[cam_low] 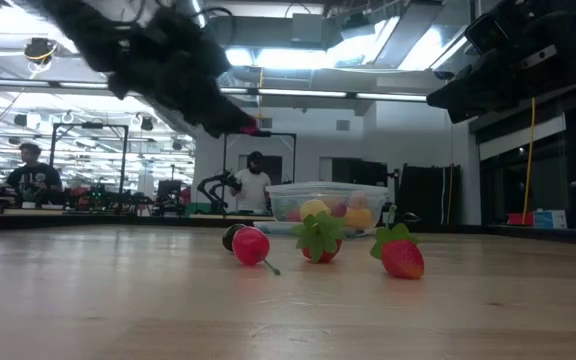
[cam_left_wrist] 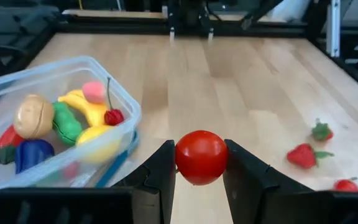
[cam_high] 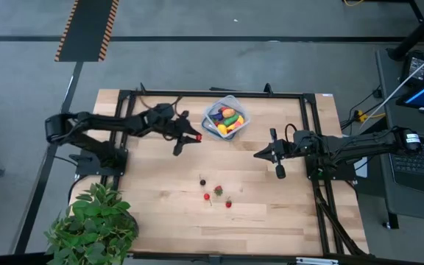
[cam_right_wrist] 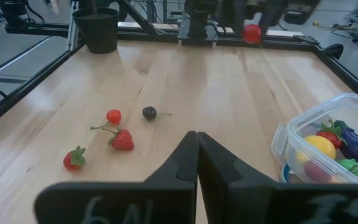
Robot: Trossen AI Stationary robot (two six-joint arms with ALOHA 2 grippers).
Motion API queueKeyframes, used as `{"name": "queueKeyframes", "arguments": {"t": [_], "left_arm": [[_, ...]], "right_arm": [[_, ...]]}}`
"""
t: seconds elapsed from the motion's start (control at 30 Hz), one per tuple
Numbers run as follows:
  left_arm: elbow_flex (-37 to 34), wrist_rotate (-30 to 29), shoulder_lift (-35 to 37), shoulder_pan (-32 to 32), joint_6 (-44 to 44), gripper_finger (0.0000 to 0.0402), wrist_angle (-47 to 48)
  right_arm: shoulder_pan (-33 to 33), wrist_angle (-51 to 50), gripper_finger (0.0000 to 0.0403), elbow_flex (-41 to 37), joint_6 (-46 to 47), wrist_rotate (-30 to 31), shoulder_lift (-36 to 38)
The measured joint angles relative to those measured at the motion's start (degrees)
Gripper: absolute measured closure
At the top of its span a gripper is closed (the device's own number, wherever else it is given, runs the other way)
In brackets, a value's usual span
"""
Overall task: Pick and placing Produce into tupperware
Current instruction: Put the top red cherry into the transparent container
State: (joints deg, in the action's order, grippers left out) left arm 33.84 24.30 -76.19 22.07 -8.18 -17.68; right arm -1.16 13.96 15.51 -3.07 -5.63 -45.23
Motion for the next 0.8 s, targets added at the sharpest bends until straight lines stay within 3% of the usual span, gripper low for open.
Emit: {"name": "queueKeyframes", "arguments": {"t": [0.4, 0.57, 0.8], "left_arm": [[22.3, 5.4, -14.6, 4.5, -9.9, 0.0302, 23.5], [32.1, 2.7, -20.0, 5.1, -14.7, 0.0302, 36.6], [42.2, 0.9, -25.2, 5.9, -19.4, 0.0302, 45.6]], "right_arm": [[0.0, 0.0, 0.0395, 0.0, -0.1, 0.0, 0.0], [0.0, 0.0, 0.0395, 0.0, -0.1, 0.0, 0.0], [0.0, 0.0, 0.0395, 0.0, -0.2, 0.0, 0.0]]}}
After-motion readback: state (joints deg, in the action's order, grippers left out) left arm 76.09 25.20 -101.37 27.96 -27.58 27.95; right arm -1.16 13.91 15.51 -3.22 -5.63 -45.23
